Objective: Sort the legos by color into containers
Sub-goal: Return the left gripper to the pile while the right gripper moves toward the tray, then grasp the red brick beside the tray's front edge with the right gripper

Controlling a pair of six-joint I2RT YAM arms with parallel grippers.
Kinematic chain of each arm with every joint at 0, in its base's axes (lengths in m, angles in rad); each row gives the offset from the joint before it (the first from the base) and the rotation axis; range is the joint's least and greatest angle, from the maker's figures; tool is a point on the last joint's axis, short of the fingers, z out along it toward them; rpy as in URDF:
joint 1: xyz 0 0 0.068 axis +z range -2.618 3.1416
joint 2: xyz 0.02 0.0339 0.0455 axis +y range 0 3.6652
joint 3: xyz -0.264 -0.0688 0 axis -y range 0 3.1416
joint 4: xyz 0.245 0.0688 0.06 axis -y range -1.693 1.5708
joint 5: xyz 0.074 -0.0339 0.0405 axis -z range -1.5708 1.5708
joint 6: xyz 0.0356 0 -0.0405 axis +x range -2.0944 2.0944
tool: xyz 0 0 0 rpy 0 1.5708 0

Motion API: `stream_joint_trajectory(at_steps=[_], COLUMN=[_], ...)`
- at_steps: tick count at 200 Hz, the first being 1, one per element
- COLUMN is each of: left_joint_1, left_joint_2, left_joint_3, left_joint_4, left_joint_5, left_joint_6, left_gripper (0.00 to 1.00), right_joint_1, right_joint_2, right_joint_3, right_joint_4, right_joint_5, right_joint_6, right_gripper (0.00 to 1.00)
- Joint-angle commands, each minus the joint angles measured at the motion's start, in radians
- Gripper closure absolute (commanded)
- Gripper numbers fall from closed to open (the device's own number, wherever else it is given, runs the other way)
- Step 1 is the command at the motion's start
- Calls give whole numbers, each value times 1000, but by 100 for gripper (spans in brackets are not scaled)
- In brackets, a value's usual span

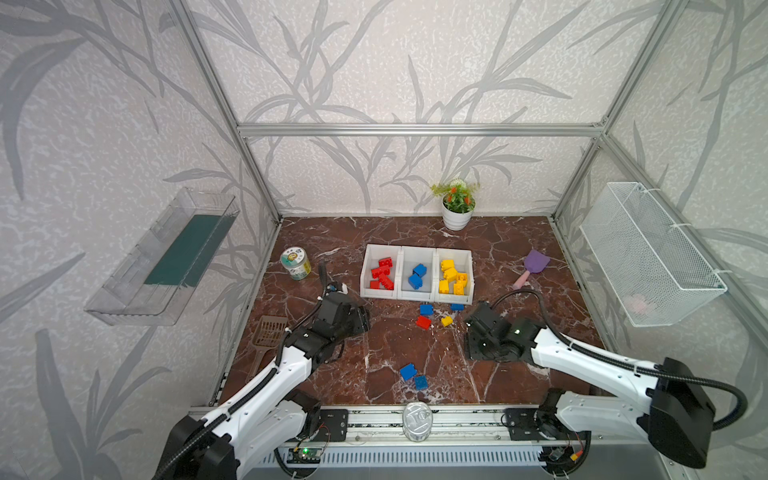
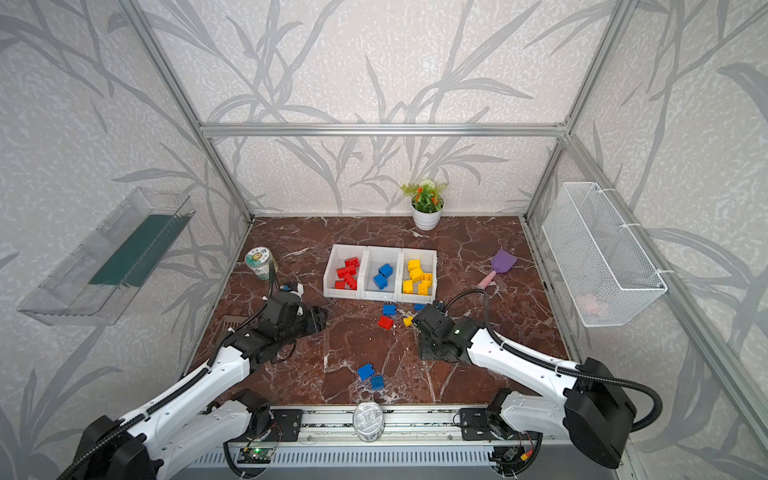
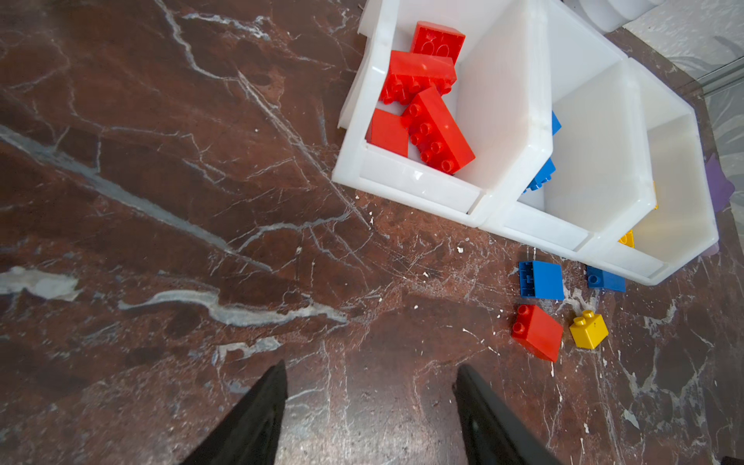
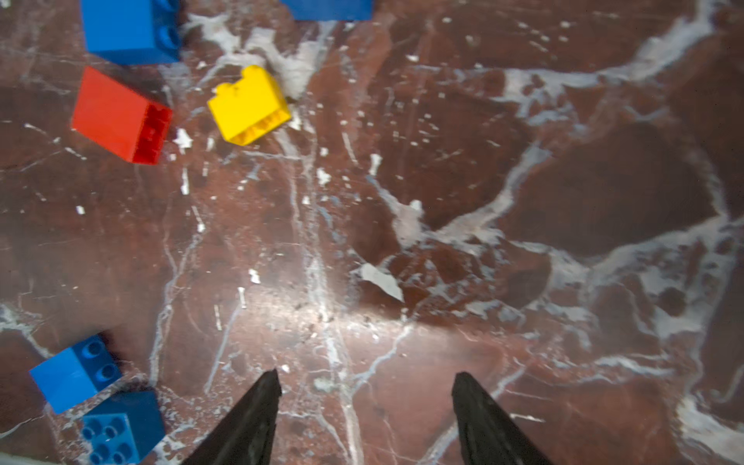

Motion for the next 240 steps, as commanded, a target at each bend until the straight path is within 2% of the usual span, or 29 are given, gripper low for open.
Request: stream_joint_trajectory(at_steps=[1, 51, 99, 161, 240], left_joint_1=[2, 1, 0, -2, -3], left_joint_2=[-60, -190, -201, -203, -203], left_joint_3=[-33, -106, -118, -143, -151], left_joint_4=[-30, -45, -53, -32, -28], left_joint_5=[-29, -54, -40, -6, -2], left_joint_6=[-57, -96, -112, -127, -134], left_gripper=[31, 31, 31, 31, 31], right_joint_1=[30, 79, 78, 78, 76], right_joint_2=[97, 371, 599, 683, 740], right_joint_3=[82, 300, 500, 549, 574], right_joint_4=[67, 115, 74, 104, 146], right_joint_5=[-3, -24, -22, 64, 114], right_joint_6=[-36, -128, -230, -57, 69], right_gripper=[31, 31, 33, 32, 33])
